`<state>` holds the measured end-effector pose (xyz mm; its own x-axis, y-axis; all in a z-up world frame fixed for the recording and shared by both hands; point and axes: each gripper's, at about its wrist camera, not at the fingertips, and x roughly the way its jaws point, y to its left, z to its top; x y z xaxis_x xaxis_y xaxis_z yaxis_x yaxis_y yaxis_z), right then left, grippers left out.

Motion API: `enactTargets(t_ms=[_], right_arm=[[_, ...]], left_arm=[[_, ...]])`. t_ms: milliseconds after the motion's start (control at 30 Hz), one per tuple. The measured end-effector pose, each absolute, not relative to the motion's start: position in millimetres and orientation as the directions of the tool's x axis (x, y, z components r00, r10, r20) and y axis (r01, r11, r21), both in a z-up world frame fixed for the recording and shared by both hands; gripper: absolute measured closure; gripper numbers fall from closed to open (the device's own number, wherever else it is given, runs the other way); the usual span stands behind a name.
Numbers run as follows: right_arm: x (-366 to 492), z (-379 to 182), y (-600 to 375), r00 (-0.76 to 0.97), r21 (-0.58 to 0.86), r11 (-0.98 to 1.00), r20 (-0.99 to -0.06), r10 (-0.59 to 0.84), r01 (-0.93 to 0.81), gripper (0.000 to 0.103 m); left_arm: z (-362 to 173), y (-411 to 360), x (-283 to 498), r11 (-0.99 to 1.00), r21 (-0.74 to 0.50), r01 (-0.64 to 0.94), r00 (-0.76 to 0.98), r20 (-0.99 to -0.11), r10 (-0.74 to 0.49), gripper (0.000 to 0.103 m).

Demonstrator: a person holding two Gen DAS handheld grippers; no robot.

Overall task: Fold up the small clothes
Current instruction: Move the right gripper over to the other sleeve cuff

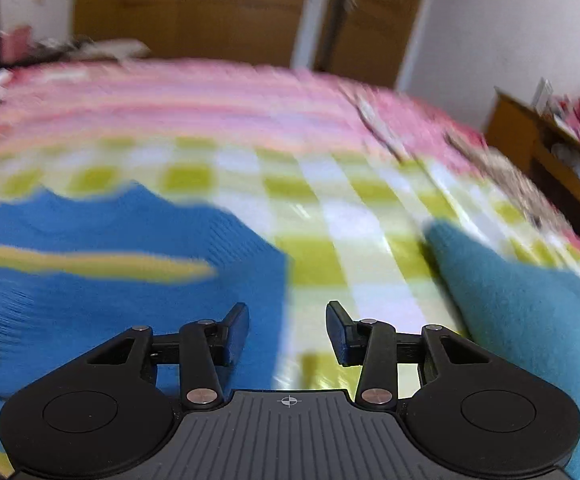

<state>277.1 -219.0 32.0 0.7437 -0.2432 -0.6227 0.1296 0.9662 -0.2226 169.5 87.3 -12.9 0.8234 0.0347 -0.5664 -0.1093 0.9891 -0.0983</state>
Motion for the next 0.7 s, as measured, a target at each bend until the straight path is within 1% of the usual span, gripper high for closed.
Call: enactTargets(t_ms=[67, 167, 200, 267, 333, 500, 567, 600, 633, 700], right_arm=[[266.0, 44.8, -193.9, 0.784, -0.159, 0.987, -0.611, -0.11, 0.014, 0.063], [259.3, 51.0, -146.7, 0.758, -0.019, 0.976, -0.633, 0.157, -0.219, 0.063], [259.6, 49.7, -132.4, 0.74, 0.003, 0.962, -0.638, 0.213, -0.274, 0.063], [264.6, 42.2, -106.1, 0.699, 0.027, 0.936, -0.657, 0.281, -0.351, 0.063], [272.7, 30.3, -82.5, 0.675, 0.009, 0.922, -0.678, 0.291, -0.388, 0.063], [300.9, 2.4, -65.9, 0.639, 0.021, 0.931, -0.721, 0.267, -0.366, 0.062], [303.2, -0.1, -60.9, 0.644, 0.021, 0.927, -0.713, 0.276, -0.374, 0.066], [303.2, -0.6, -58.1, 0.644, 0.015, 0.924, -0.713, 0.277, -0.381, 0.073], [305.4, -1.2, -55.6, 0.644, 0.01, 0.923, -0.714, 0.275, -0.384, 0.077], [310.3, -2.2, -54.0, 0.645, 0.006, 0.924, -0.715, 0.271, -0.381, 0.08]], left_arm=[[-10.6, 94.6, 169.4, 0.985, -0.121, -0.123, 0.826, -0.563, 0.034, 0.0], [-7.5, 106.7, 168.1, 0.979, -0.136, -0.153, 0.832, -0.553, 0.053, 0.0], [-7.1, 110.1, 168.5, 0.977, -0.14, -0.162, 0.832, -0.551, 0.059, 0.0], [-7.5, 116.2, 169.7, 0.972, -0.154, -0.177, 0.83, -0.554, 0.063, 0.0], [-8.5, 120.2, 170.5, 0.969, -0.168, -0.18, 0.828, -0.558, 0.057, 0.0], [-7.8, 119.3, 171.3, 0.975, -0.158, -0.159, 0.834, -0.55, 0.047, 0.0], [-6.9, 118.8, 171.0, 0.976, -0.153, -0.154, 0.838, -0.544, 0.047, 0.0], [-6.7, 119.3, 171.2, 0.976, -0.156, -0.154, 0.838, -0.544, 0.045, 0.0], [-6.7, 120.2, 171.1, 0.975, -0.16, -0.155, 0.837, -0.545, 0.044, 0.0], [-6.6, 122.7, 171.3, 0.972, -0.166, -0.164, 0.836, -0.546, 0.048, 0.0]])
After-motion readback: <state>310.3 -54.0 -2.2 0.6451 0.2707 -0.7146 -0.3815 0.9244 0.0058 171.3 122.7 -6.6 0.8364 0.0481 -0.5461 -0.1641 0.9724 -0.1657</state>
